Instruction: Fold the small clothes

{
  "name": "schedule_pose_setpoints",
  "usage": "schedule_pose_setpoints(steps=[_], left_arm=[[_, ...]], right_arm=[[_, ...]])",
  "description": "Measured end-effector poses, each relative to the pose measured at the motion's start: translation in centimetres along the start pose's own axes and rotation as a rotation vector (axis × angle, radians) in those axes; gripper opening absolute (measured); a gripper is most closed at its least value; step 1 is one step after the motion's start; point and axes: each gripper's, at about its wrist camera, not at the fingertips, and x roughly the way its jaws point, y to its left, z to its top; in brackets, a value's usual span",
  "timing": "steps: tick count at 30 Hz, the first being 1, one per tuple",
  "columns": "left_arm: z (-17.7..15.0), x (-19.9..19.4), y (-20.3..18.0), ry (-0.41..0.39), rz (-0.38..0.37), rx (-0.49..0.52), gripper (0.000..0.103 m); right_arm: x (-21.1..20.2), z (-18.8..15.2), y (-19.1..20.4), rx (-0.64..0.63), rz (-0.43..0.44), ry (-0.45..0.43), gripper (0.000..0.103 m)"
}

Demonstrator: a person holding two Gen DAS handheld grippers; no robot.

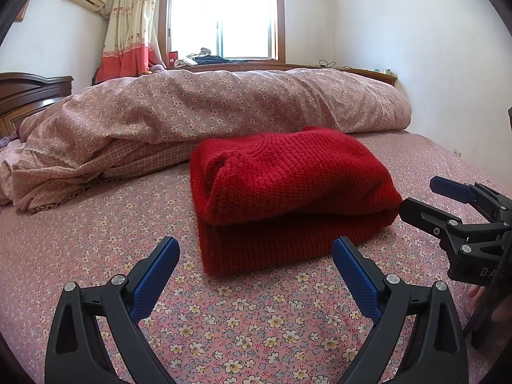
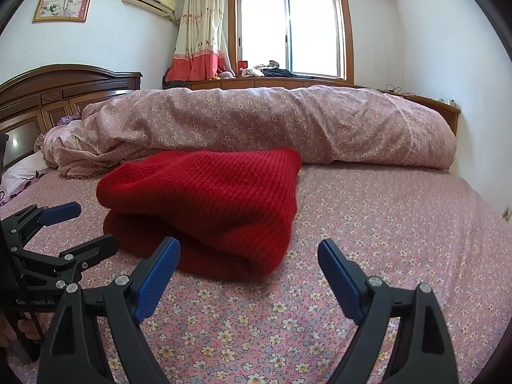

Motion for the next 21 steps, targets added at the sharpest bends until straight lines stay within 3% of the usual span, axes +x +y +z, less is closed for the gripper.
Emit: schedule_pose_setpoints(steps=[21], left_arm=[[0.00,0.33,-0.35,0.005,0.000,0.017,0.093]], right_arm=[[0.15,-0.03,-0.12,0.009,-0.001,0.010,0.091]])
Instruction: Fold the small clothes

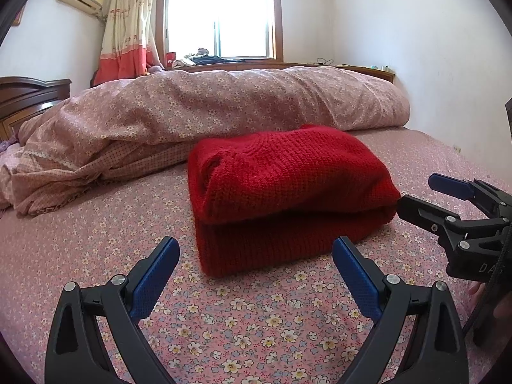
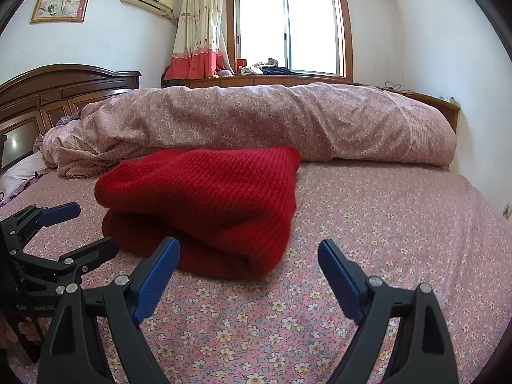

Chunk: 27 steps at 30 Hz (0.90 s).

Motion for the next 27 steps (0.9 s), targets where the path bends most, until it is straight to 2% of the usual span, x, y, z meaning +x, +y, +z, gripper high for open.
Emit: schedule_pose_setpoints(steps=[27], left_arm=[[-0.06,-0.17,-0.30,-0.005,0.014,0.024,0.093]], right_arm=[[0.39,-0.14,-0.22,0.029,-0.001,0.042,0.092]])
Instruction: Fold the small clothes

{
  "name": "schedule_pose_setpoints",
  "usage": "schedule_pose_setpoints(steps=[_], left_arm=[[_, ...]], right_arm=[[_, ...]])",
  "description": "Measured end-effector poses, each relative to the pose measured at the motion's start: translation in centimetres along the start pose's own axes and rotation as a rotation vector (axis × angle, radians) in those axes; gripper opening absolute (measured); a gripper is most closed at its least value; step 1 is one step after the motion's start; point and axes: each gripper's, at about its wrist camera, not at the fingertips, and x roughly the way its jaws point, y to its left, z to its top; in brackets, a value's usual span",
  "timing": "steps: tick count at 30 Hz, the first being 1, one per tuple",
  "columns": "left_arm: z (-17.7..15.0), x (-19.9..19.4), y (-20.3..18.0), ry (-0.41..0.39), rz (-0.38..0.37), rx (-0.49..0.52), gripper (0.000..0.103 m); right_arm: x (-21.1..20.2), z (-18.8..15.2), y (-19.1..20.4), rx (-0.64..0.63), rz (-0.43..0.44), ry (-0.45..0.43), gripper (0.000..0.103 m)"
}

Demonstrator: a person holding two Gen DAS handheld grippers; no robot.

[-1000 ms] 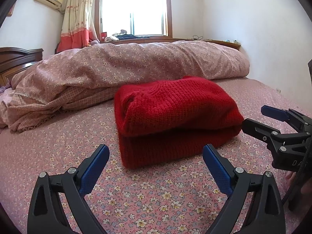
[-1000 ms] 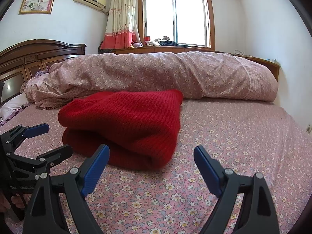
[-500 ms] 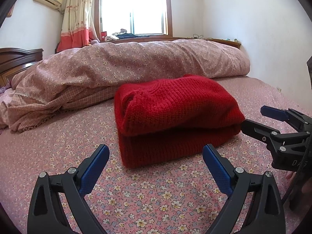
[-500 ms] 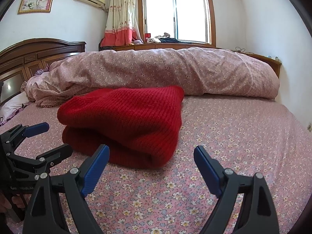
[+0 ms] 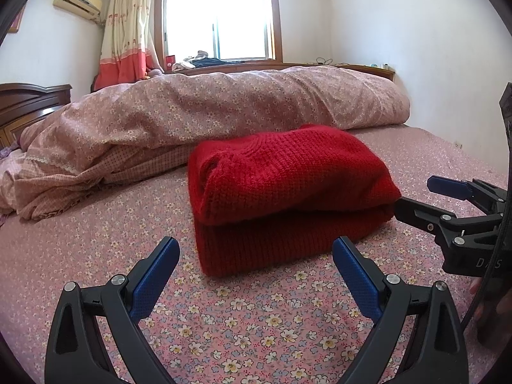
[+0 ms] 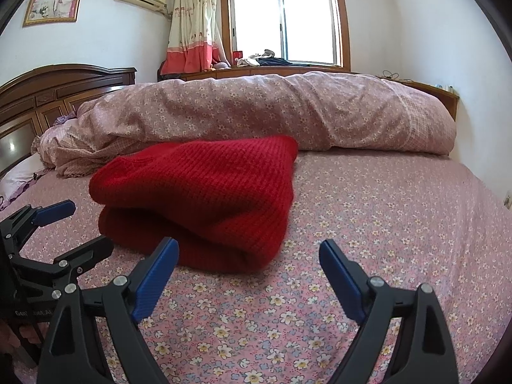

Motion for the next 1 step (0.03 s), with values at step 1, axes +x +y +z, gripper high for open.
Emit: schedule_pose_setpoints(steps=[1], left_arm=[[0.04,0.03,-0.04,0.001,0.000,0.001,0.093]], right_arm=[[0.01,0.01,-0.01,0.000,0.000,0.001,0.092]])
